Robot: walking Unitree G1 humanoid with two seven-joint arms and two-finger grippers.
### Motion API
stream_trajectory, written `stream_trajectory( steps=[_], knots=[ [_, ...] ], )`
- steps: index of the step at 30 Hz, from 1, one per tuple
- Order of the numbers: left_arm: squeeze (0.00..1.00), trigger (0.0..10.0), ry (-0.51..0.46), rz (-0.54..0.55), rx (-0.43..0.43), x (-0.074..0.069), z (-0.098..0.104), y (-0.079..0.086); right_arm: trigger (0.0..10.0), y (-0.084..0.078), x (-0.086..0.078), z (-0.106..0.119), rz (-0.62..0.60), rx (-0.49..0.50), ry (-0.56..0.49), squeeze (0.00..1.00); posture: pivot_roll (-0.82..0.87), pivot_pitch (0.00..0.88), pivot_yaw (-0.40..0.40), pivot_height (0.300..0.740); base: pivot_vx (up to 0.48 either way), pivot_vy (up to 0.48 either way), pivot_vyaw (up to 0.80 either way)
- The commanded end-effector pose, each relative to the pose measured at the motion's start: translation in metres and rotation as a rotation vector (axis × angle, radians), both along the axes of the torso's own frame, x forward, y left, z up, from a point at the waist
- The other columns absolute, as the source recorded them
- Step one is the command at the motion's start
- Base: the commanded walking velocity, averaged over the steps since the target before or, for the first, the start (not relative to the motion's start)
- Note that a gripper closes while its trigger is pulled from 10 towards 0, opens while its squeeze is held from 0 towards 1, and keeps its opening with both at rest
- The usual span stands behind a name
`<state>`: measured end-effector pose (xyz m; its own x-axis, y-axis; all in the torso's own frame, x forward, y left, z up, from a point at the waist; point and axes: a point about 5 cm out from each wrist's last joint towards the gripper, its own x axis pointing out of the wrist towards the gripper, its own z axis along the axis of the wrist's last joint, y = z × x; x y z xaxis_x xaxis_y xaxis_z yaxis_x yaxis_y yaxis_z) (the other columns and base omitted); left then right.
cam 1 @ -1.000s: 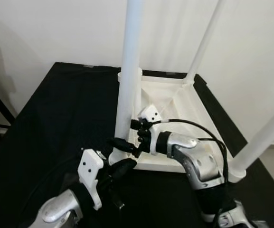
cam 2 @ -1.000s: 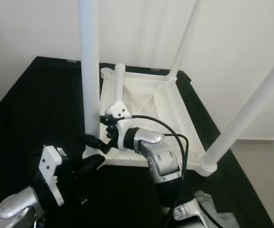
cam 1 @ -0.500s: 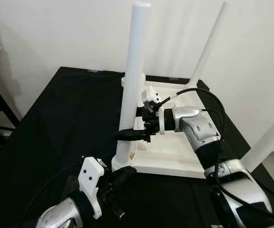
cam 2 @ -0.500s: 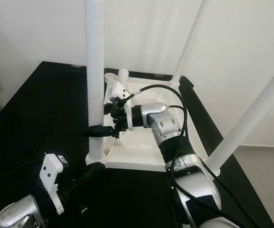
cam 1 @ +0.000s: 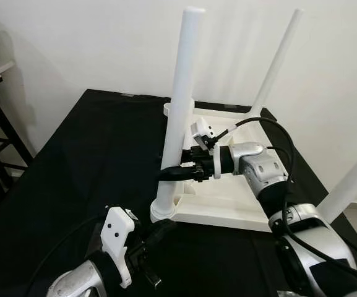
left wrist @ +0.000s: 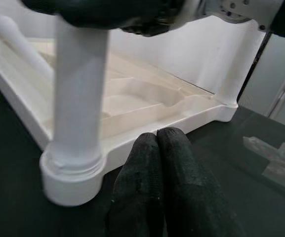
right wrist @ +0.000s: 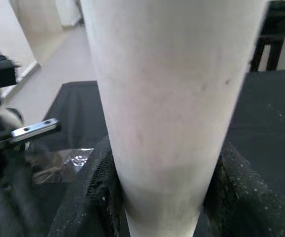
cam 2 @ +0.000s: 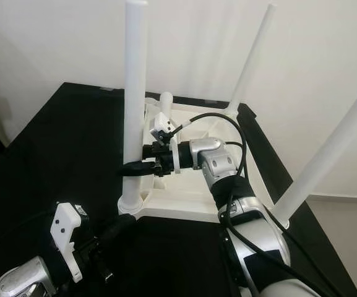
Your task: Building children table
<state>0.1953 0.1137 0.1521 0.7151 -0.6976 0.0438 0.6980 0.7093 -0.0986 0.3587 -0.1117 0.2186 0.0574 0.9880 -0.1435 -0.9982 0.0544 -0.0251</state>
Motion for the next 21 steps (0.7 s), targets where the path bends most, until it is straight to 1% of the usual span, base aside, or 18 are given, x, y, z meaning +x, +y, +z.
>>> stream_trajectory(
  steps=[1, 2, 3, 4, 5, 7, 8, 9, 10, 11, 12, 13, 14, 15, 16, 17, 18, 21],
  knots=[
    [0.0, 10.0, -0.004, -0.012, -0.005, -0.003, 0.001, 0.0, 0.0, -0.021, -0.003, -0.008, -0.068, -0.012, 0.01, 0.0, 0.08, 0.051, -0.105, 0.74, 0.0, 0.0, 0.0],
    [0.0, 10.0, -0.004, -0.012, -0.005, -0.003, 0.001, 0.0, 0.0, -0.021, -0.003, -0.008, -0.068, -0.012, 0.01, 0.0, 0.08, 0.051, -0.105, 0.74, 0.0, 0.0, 0.0],
    [0.0, 10.0, -0.003, -0.012, -0.005, -0.003, 0.002, 0.001, 0.0, -0.025, -0.004, -0.01, -0.092, -0.022, 0.004, 0.0, 0.08, 0.051, -0.105, 0.74, 0.0, 0.0, 0.0],
    [0.0, 10.0, -0.003, -0.012, -0.005, -0.004, 0.002, 0.001, 0.0, -0.027, -0.007, -0.015, -0.151, -0.036, -0.008, 0.0, 0.07, 0.06, -0.106, 0.74, 0.0, 0.0, 0.0],
    [0.0, 10.0, -0.004, -0.011, -0.004, -0.004, 0.003, 0.003, 0.0, -0.022, -0.012, -0.027, -0.266, -0.04, -0.007, 0.0, 0.07, 0.073, -0.111, 0.74, 0.0, 0.0, 0.0],
    [0.0, 10.0, -0.004, -0.011, -0.004, -0.004, 0.003, 0.003, 0.0, -0.022, -0.012, -0.027, -0.266, -0.04, -0.007, 0.0, 0.07, 0.073, -0.111, 0.74, 0.0, 0.0, 0.0],
    [0.0, 10.0, -0.004, -0.01, -0.003, -0.004, 0.003, 0.003, 0.0, -0.017, -0.016, -0.037, -0.37, -0.023, 0.002, 0.0, 0.07, 0.073, -0.111, 0.74, 0.0, 0.0, 0.0],
    [0.0, 10.0, -0.006, -0.007, -0.001, -0.004, 0.005, 0.005, 0.0, 0.008, -0.028, -0.058, -0.634, 0.136, 0.085, 0.0, 0.06, 0.091, -0.102, 0.74, 0.0, 0.0, 0.0],
    [0.0, 10.0, -0.008, -0.003, 0.001, -0.003, 0.006, 0.008, 0.0, 0.044, -0.064, -0.082, -0.706, 0.213, 0.236, 0.0, 0.05, 0.098, -0.085, 0.74, 0.0, 0.0, 0.0],
    [0.0, 10.0, -0.009, -0.001, 0.004, -0.002, 0.006, 0.01, 0.0, 0.077, -0.088, -0.075, -0.604, 0.157, 0.129, 0.0, 0.04, 0.099, -0.074, 0.74, 0.0, 0.0, 0.0],
    [0.0, 10.0, -0.009, 0.0, 0.008, -0.001, 0.006, 0.011, 0.0, 0.089, -0.1, -0.065, -0.547, 0.134, 0.005, 0.0, 0.03, 0.093, -0.07, 0.74, 0.0, 0.0, 0.0],
    [0.0, 10.0, -0.009, 0.0, 0.008, -0.001, 0.006, 0.011, 0.0, 0.089, -0.1, -0.065, -0.547, 0.134, 0.005, 0.0, 0.03, 0.093, -0.07, 0.74, 0.0, 0.0, 0.0],
    [0.0, 10.0, -0.008, 0.0, 0.006, 0.001, 0.006, 0.012, 0.0, 0.086, -0.095, -0.07, -0.54, 0.095, 0.002, 0.0, 0.02, 0.075, -0.056, 0.74, 0.0, 0.0, 0.0],
    [0.0, 10.0, -0.007, -0.001, 0.004, 0.002, 0.006, 0.012, 0.0, 0.078, -0.085, -0.073, -0.576, 0.079, 0.015, 0.0, 0.02, 0.075, -0.056, 0.74, 0.0, 0.0, 0.0],
    [0.0, 10.0, -0.007, -0.001, 0.004, 0.002, 0.006, 0.012, 0.0, 0.078, -0.085, -0.073, -0.576, 0.079, 0.015, 0.0, 0.02, 0.075, -0.056, 0.74, 0.0, 0.0, 0.0],
    [0.0, 10.0, -0.006, -0.009, 0.003, 0.003, 0.005, 0.011, 0.0, 0.067, -0.076, -0.08, -0.638, 0.11, 0.129, 0.0, 0.06, 0.072, -0.084, 0.74, 0.0, 0.0, 0.0],
    [0.0, 10.0, -0.006, -0.014, 0.004, 0.004, 0.005, 0.01, 0.0, 0.066, -0.072, -0.083, -0.648, 0.127, 0.18, 0.0, 0.06, 0.064, -0.093, 0.74, 0.0, 0.0, 0.0],
    [0.0, 10.0, -0.006, -0.017, 0.006, 0.005, 0.005, 0.01, 0.0, 0.066, -0.071, -0.083, -0.644, 0.136, 0.195, 0.0, 0.06, 0.064, -0.093, 0.74, 0.0, 0.0, 0.0]
  ],
)
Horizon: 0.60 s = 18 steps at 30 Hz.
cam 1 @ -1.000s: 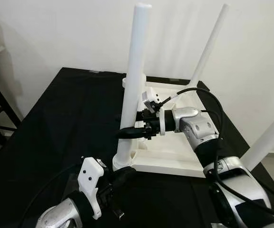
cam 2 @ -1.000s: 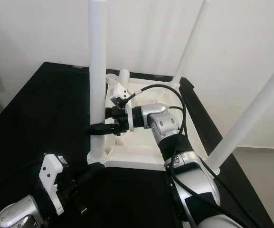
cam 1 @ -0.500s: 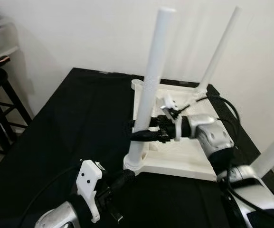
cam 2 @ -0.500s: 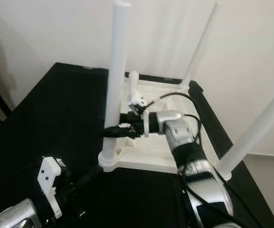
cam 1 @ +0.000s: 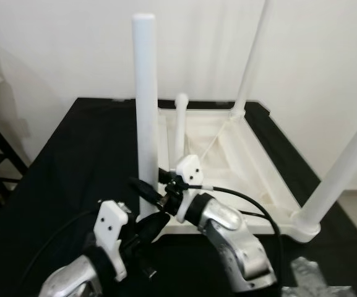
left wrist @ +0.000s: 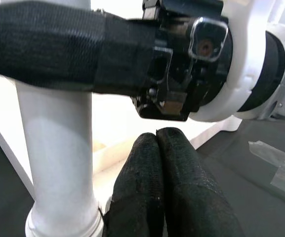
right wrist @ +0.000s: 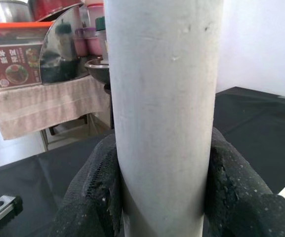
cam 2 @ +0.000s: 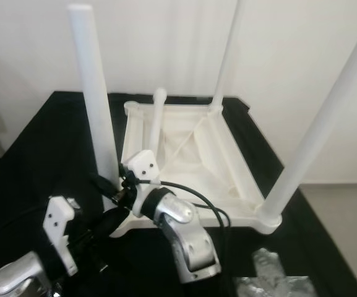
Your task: Building children table
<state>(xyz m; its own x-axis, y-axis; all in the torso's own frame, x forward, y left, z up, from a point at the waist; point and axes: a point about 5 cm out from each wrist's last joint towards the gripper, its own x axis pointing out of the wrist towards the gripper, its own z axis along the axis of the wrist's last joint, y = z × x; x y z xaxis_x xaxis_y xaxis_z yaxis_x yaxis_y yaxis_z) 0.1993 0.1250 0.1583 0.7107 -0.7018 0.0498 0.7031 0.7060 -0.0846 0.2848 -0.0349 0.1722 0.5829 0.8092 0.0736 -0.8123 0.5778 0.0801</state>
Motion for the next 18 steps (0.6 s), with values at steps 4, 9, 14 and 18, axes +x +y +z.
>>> stream_trajectory(
  steps=[4, 9, 14, 18],
  knots=[
    [0.0, 10.0, -0.013, 0.025, 0.004, 0.003, -0.001, -0.003, 10.0, -0.011, -0.004, -0.033, -0.044, -0.104, 0.18, 0.0, 0.06, 0.056, -0.101, 0.74, 0.0, 0.0, 0.0],
    [0.0, 10.0, -0.012, 0.02, -0.001, 0.003, -0.001, -0.004, 10.0, -0.012, -0.014, -0.021, 0.053, -0.107, 0.167, 1.0, 0.06, 0.056, -0.103, 0.74, 0.0, 0.0, 0.0],
    [0.0, 10.0, -0.008, 0.008, -0.008, 0.002, -0.001, -0.005, 10.0, -0.022, -0.003, 0.009, 0.267, -0.175, -0.003, 1.0, 0.05, 0.053, -0.108, 0.74, 0.0, 0.0, 0.0],
    [0.0, 10.0, -0.008, 0.006, -0.01, 0.002, -0.001, -0.006, 10.0, -0.029, 0.007, 0.029, 0.44, -0.231, -0.106, 0.4, 0.06, 0.048, -0.113, 0.74, 0.0, 0.0, 0.0]
  ],
)
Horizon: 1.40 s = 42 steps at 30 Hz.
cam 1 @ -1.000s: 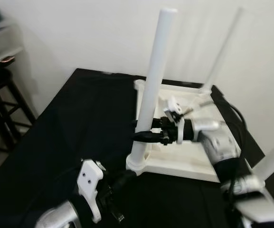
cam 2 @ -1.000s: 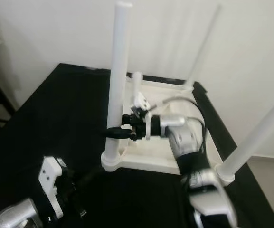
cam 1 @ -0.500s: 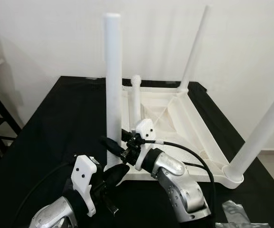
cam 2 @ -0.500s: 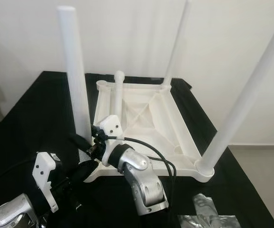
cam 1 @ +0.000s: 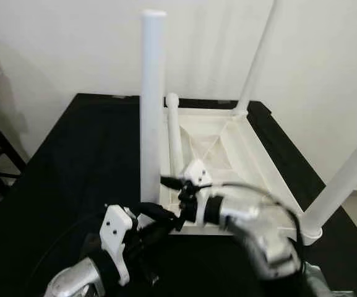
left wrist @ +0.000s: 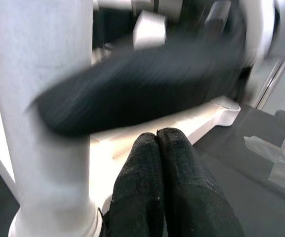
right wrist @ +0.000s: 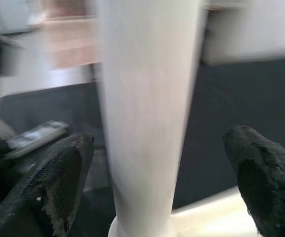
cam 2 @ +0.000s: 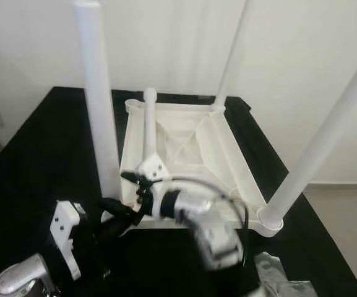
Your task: Building children table
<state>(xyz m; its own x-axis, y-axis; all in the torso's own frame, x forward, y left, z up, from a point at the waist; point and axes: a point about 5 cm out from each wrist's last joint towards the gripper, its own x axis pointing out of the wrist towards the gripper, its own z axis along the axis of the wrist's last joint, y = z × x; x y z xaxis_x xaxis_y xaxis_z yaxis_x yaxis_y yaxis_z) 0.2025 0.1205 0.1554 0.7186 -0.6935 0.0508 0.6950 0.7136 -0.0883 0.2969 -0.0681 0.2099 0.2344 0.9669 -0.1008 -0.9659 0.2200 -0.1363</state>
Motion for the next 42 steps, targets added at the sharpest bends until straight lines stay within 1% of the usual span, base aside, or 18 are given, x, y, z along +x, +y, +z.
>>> stream_trajectory(
  steps=[1, 2, 11, 12, 13, 14, 26, 29, 33, 34, 35, 36, 37, 38, 39, 40, 41, 42],
  knots=[
    [0.0, 10.0, -0.011, -0.004, -0.006, -0.001, 0.002, -0.001, 10.0, 0.002, -0.002, -0.003, 0.099, 0.0, 0.011, 0.4, 0.06, 0.048, -0.113, 0.74, 0.0, 0.0, 0.0],
    [0.0, 10.0, -0.012, -0.002, -0.006, -0.001, 0.002, -0.002, 10.0, 0.0, 0.002, 0.005, 0.164, -0.01, 0.006, 0.0, 0.07, 0.046, -0.117, 0.74, 0.0, 0.0, 0.0],
    [0.0, 10.0, -0.012, 0.001, -0.005, -0.001, 0.001, -0.003, 10.0, -0.004, 0.03, 0.024, 0.316, -0.06, 0.04, 0.0, 0.09, 0.039, -0.12, 0.74, 0.0, 0.0, 0.0],
    [0.0, 10.0, -0.011, 0.0, -0.005, -0.001, 0.001, -0.004, 1.3, -0.005, 0.034, 0.024, 0.344, -0.066, 0.065, 0.0, 0.09, 0.04, -0.121, 0.74, 0.0, 0.0, 0.0],
    [0.0, 10.0, -0.011, 0.0, -0.005, -0.001, 0.001, -0.004, 1.3, -0.005, 0.034, 0.024, 0.344, -0.066, 0.065, 0.0, 0.09, 0.04, -0.121, 0.74, 0.0, 0.0, 0.0],
    [0.0, 10.0, -0.011, -0.001, -0.005, -0.002, 0.001, -0.004, 0.0, -0.007, 0.038, 0.025, 0.389, -0.063, 0.1, 0.0, 0.09, 0.041, -0.12, 0.74, 0.0, 0.0, 0.0],
    [0.0, 10.0, -0.008, -0.003, -0.01, -0.005, 0.001, -0.005, 0.0, -0.025, 0.038, 0.016, 0.411, -0.042, 0.168, 0.0, 0.08, 0.051, -0.11, 0.74, 0.0, 0.0, 0.0],
    [0.0, 10.0, -0.009, -0.006, -0.013, -0.005, 0.002, -0.006, 0.0, -0.041, 0.032, 0.009, 0.364, -0.025, 0.164, 0.0, 0.07, 0.062, -0.108, 0.74, 0.0, 0.0, 0.0],
    [0.0, 10.0, -0.01, -0.007, -0.015, -0.007, 0.004, -0.006, 0.0, -0.061, 0.027, -0.004, 0.182, -0.028, 0.143, 0.0, 0.06, 0.077, -0.114, 0.74, 0.0, 0.0, 0.0],
    [0.0, 10.0, -0.01, -0.007, -0.015, -0.007, 0.004, -0.006, 0.0, -0.061, 0.027, -0.004, 0.182, -0.028, 0.143, 0.0, 0.06, 0.077, -0.114, 0.74, 0.0, 0.0, 0.0],
    [0.0, 10.0, -0.011, -0.007, -0.015, -0.007, 0.004, -0.005, 0.0, -0.063, 0.021, -0.016, 0.033, -0.025, 0.151, 0.0, 0.06, 0.089, -0.127, 0.74, 0.0, 0.0, 0.0],
    [0.0, 10.0, -0.011, -0.007, -0.015, -0.007, 0.004, -0.005, 0.0, -0.063, 0.021, -0.016, 0.033, -0.025, 0.151, 0.0, 0.06, 0.089, -0.127, 0.74, 0.0, 0.0, 0.0],
    [0.0, 10.0, -0.012, -0.006, -0.015, -0.008, 0.005, -0.004, 0.0, -0.053, 0.018, -0.028, -0.257, 0.029, 0.146, 0.0, 0.05, 0.101, -0.128, 0.74, 0.0, 0.0, 0.0],
    [0.0, 10.0, -0.012, -0.006, -0.015, -0.008, 0.005, -0.004, 0.0, -0.053, 0.018, -0.028, -0.257, 0.029, 0.146, 0.0, 0.05, 0.101, -0.128, 0.74, 0.0, 0.0, 0.0],
    [0.0, 10.0, -0.013, -0.004, -0.014, -0.008, 0.006, -0.001, 0.0, -0.046, 0.015, -0.037, -0.674, 0.164, 0.167, 0.0, 0.03, 0.109, -0.113, 0.74, 0.0, 0.0, 0.0],
    [0.0, 10.0, -0.013, -0.003, -0.013, -0.008, 0.006, 0.0, 0.0, -0.033, -0.008, -0.054, -0.772, 0.084, 0.197, 0.0, 0.02, 0.117, -0.093, 0.74, 0.0, 0.0, 0.0],
    [0.0, 10.0, -0.012, -0.003, -0.013, -0.007, 0.006, 0.001, 0.0, -0.022, -0.024, -0.063, -0.778, 0.027, 0.208, 0.0, 0.03, 0.112, -0.089, 0.74, 0.0, 0.0, 0.0],
    [0.0, 10.0, -0.009, -0.006, -0.012, -0.007, 0.005, 0.001, 0.0, -0.026, -0.022, -0.058, -0.78, 0.091, 0.214, 0.0, 0.02, 0.081, -0.084, 0.74, 0.0, 0.0, 0.0]
  ],
)
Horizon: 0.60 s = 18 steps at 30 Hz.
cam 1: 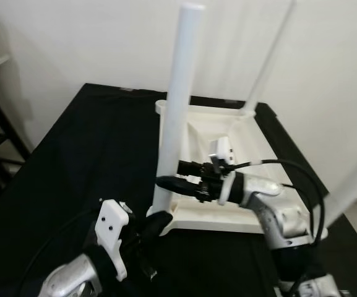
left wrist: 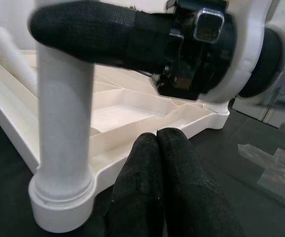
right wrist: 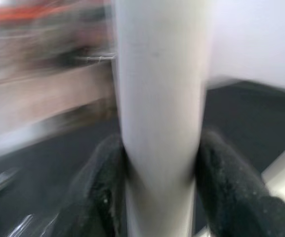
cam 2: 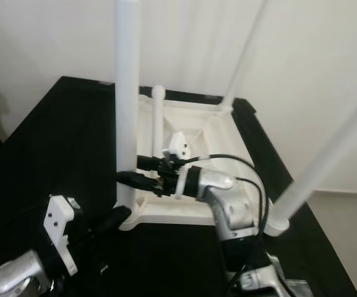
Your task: Building children table
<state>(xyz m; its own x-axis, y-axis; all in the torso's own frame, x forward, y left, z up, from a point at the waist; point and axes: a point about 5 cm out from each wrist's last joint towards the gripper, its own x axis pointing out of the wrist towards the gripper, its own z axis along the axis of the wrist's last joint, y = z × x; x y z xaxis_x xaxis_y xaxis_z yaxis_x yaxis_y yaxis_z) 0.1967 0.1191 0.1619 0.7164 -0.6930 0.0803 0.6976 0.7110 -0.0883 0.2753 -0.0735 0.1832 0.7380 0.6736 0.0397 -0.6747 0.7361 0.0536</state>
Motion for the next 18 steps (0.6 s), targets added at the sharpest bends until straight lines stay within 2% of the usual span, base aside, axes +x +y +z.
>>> stream_trajectory(
  steps=[1, 2, 3, 4, 6, 9, 11, 12, 14, 15, 16, 18],
  knots=[
    [0.0, 10.0, 0.012, -0.004, 0.009, -0.001, -0.002, 0.002, 0.0, -0.02, 0.0, -0.031, -0.164, -0.09, 0.169, 0.0, 0.02, 0.081, -0.084, 0.74, 0.0, 0.0, 0.0],
    [0.0, 10.0, 0.016, -0.007, 0.007, -0.001, -0.003, 0.002, 0.0, -0.028, 0.007, -0.031, -0.151, -0.071, 0.177, 0.0, 0.04, 0.085, -0.095, 0.74, 0.0, 0.0, 0.0],
    [0.0, 10.0, 0.016, -0.007, 0.007, -0.001, -0.003, 0.002, 0.0, -0.028, 0.007, -0.031, -0.151, -0.071, 0.177, 0.0, 0.04, 0.085, -0.095, 0.74, 0.0, 0.0, 0.0],
    [0.0, 10.0, 0.021, -0.017, 0.008, -0.001, -0.004, 0.001, 0.0, -0.044, 0.019, -0.035, -0.224, -0.027, 0.214, 0.0, 0.06, 0.076, -0.105, 0.74, 0.0, 0.0, 0.0],
    [0.0, 10.0, 0.022, -0.02, 0.01, -0.001, -0.004, 0.001, 0.0, -0.044, 0.019, -0.038, -0.23, -0.022, 0.236, 0.0, 0.06, 0.076, -0.105, 0.74, 0.0, 0.0, 0.0],
    [0.0, 10.0, 0.016, -0.004, 0.014, -0.001, -0.004, 0.003, 0.0, -0.038, 0.014, -0.036, -0.224, -0.086, 0.191, 0.0, 0.05, 0.069, -0.103, 0.74, 0.0, 0.0, 0.0],
    [0.0, 10.0, 0.014, 0.001, 0.015, -0.001, -0.004, 0.003, 0.0, -0.036, 0.012, -0.035, -0.239, -0.094, 0.189, 0.0, 0.05, 0.067, -0.103, 0.74, 0.0, 0.0, 0.0],
    [0.0, 10.0, 0.012, 0.003, 0.015, 0.0, -0.004, 0.003, 3.8, -0.037, 0.01, -0.034, -0.258, -0.105, 0.199, 0.0, 0.05, 0.062, -0.103, 0.74, 0.0, 0.0, 0.0],
    [0.0, 10.0, 0.011, 0.004, 0.016, 0.001, -0.004, 0.003, 3.8, -0.038, 0.01, -0.034, -0.271, -0.113, 0.206, 0.0, 0.05, 0.062, -0.103, 0.74, 0.0, 0.0, 0.0],
    [0.0, 10.0, 0.012, 0.003, 0.015, 0.001, -0.004, 0.003, 10.0, -0.036, 0.009, -0.03, -0.281, -0.121, 0.206, 0.0, 0.05, 0.059, -0.099, 0.74, 0.0, 0.0, 0.0],
    [0.0, 10.0, 0.012, 0.001, 0.014, 0.002, -0.004, 0.003, 10.0, -0.034, 0.01, -0.027, -0.252, -0.106, 0.216, 1.0, 0.05, 0.057, -0.1, 0.74, 0.0, 0.0, 0.0],
    [0.0, 10.0, 0.013, -0.002, 0.013, 0.002, -0.004, 0.003, 10.0, -0.03, 0.013, -0.023, -0.18, -0.086, 0.236, 1.0, 0.05, 0.057, -0.1, 0.74, 0.0, 0.0, 0.0]
  ],
)
